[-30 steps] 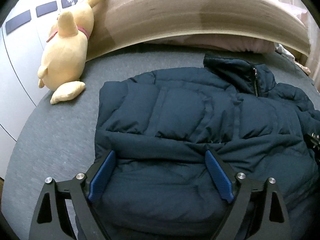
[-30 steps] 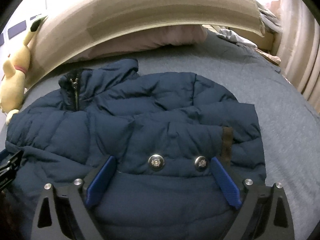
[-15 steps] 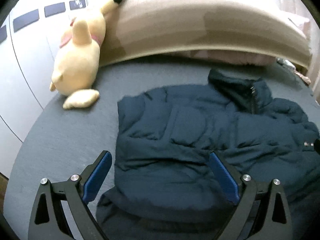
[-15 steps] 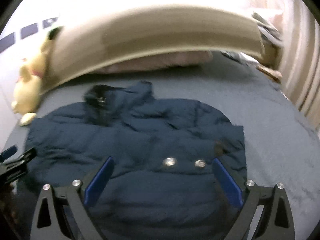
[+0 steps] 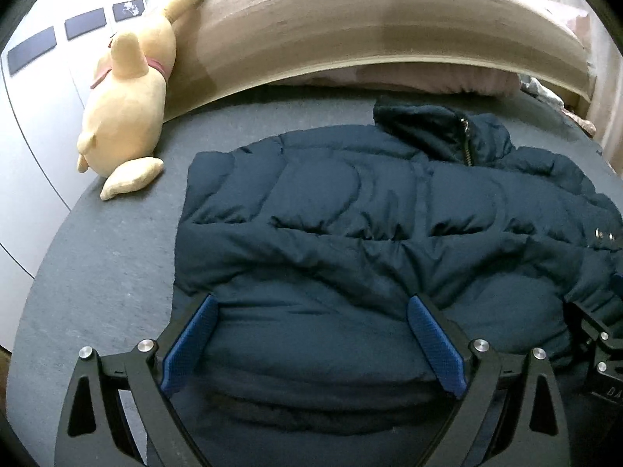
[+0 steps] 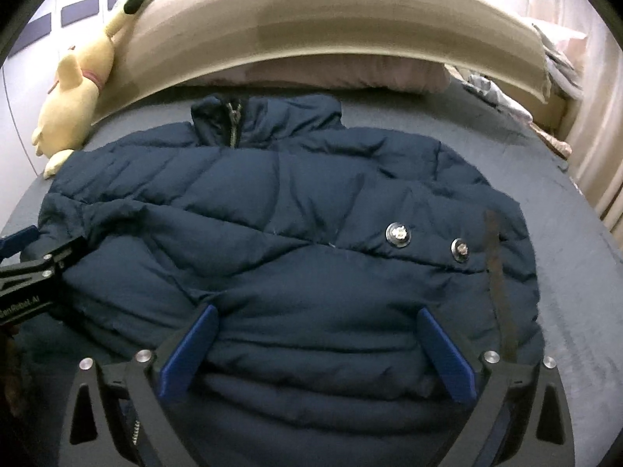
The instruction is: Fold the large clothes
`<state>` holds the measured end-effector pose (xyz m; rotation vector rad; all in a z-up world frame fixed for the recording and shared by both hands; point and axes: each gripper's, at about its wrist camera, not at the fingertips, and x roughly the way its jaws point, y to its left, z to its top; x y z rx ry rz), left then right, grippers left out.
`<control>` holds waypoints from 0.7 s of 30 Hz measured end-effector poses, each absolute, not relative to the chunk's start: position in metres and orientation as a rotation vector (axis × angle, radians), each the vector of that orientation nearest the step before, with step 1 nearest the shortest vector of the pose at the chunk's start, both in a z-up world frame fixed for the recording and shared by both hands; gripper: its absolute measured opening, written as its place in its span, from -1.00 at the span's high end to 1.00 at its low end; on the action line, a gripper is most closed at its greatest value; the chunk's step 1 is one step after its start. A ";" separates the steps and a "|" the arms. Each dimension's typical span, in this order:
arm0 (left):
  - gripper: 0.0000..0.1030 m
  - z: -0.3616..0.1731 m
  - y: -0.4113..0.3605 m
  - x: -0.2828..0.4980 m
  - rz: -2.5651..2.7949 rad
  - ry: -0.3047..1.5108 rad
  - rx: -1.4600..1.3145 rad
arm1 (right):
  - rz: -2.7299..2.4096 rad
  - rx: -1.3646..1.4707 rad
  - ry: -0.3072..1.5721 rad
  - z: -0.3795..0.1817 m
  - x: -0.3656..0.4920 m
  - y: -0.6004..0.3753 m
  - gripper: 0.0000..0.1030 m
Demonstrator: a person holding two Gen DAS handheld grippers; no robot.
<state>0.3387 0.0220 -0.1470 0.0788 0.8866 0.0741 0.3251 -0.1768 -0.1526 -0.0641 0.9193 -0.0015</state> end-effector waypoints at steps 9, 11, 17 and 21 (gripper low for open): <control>-0.92 -0.157 0.023 0.344 0.071 0.899 0.073 | -0.013 -0.075 0.931 -0.161 0.328 -0.174 -0.99; -0.92 -0.157 0.023 0.344 0.072 0.898 0.073 | -0.015 -0.079 0.930 -0.161 0.329 -0.174 -0.99; -0.93 -0.158 0.024 0.344 0.071 0.899 0.074 | -0.020 -0.083 0.929 -0.162 0.329 -0.173 -0.99; -0.93 -0.159 0.023 0.344 0.071 0.899 0.074 | -0.020 -0.084 0.926 -0.163 0.329 -0.173 -0.99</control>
